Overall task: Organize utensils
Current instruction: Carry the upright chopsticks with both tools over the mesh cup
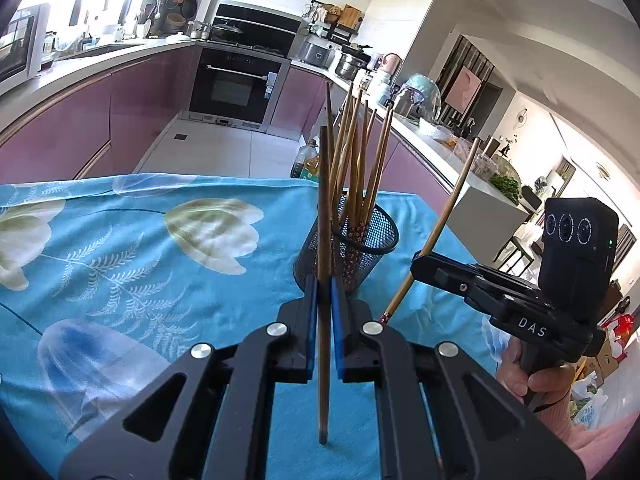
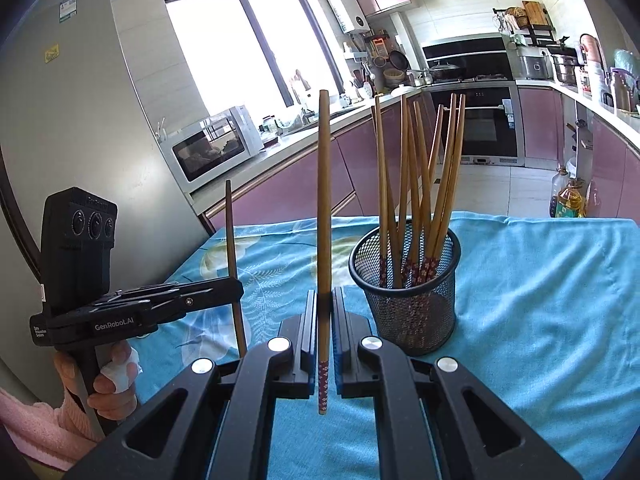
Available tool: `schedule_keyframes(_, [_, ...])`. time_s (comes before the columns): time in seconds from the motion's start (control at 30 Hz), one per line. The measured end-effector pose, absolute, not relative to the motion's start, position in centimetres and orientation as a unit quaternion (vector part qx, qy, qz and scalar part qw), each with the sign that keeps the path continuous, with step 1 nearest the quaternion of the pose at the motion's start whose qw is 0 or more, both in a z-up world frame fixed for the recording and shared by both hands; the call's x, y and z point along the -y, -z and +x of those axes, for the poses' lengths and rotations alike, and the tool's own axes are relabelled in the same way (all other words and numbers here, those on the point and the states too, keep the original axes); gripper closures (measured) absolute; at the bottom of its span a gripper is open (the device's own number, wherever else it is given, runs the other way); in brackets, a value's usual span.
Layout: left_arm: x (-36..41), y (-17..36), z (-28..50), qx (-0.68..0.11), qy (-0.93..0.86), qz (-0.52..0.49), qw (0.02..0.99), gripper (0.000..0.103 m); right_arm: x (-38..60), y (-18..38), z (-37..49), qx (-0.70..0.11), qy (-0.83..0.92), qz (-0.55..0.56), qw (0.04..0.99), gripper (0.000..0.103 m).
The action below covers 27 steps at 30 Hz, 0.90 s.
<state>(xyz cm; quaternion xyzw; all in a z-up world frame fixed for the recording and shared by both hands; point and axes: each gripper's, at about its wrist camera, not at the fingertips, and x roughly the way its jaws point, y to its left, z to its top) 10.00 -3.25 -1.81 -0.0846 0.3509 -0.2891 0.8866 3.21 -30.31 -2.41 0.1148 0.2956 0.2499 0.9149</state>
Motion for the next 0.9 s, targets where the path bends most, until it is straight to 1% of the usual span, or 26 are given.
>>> schedule_keyframes(0.9, [4.4,0.1,10.5,-0.335,0.298,-0.077,0.891,0.096,31.5,0.6,3.4,-0.275,-0.235,0.112,0.926,0.097])
